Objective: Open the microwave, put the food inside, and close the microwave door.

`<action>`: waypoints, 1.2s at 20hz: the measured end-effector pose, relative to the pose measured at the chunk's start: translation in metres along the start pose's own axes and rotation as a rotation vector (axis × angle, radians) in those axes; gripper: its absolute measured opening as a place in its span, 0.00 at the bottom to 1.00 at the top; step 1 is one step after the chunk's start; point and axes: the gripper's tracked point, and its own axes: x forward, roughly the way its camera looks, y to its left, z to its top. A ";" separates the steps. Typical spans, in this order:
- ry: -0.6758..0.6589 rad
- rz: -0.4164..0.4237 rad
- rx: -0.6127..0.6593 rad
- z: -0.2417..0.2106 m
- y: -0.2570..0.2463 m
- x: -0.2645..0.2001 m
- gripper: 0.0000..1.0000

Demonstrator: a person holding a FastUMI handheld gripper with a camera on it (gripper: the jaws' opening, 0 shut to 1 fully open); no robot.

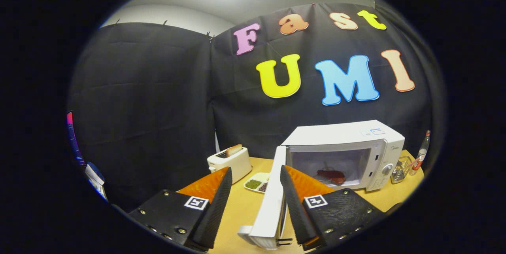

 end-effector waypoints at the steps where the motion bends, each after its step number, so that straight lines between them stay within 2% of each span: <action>1: 0.006 0.035 -0.013 -0.003 0.014 -0.004 0.65; 4: 0.043 0.154 -0.064 -0.023 0.065 -0.008 0.65; 5: 0.044 0.130 -0.087 -0.028 0.069 -0.008 0.65; 6: 0.042 0.105 -0.098 -0.032 0.066 -0.011 0.38; 7: 0.058 0.137 -0.081 -0.039 0.078 -0.014 0.11; 10: 0.101 0.171 -0.067 -0.070 0.092 -0.003 0.16; 11: 0.140 0.190 -0.056 -0.078 0.097 -0.021 0.02; 12: 0.171 0.196 -0.048 -0.089 0.102 -0.011 0.05; 18: 0.251 0.068 -0.056 -0.121 0.043 0.002 0.06; 19: 0.259 0.072 -0.036 -0.124 0.039 0.004 0.06; 20: 0.265 0.075 -0.024 -0.124 0.037 0.005 0.01; 24: 0.281 -0.004 -0.028 -0.127 0.004 0.004 0.01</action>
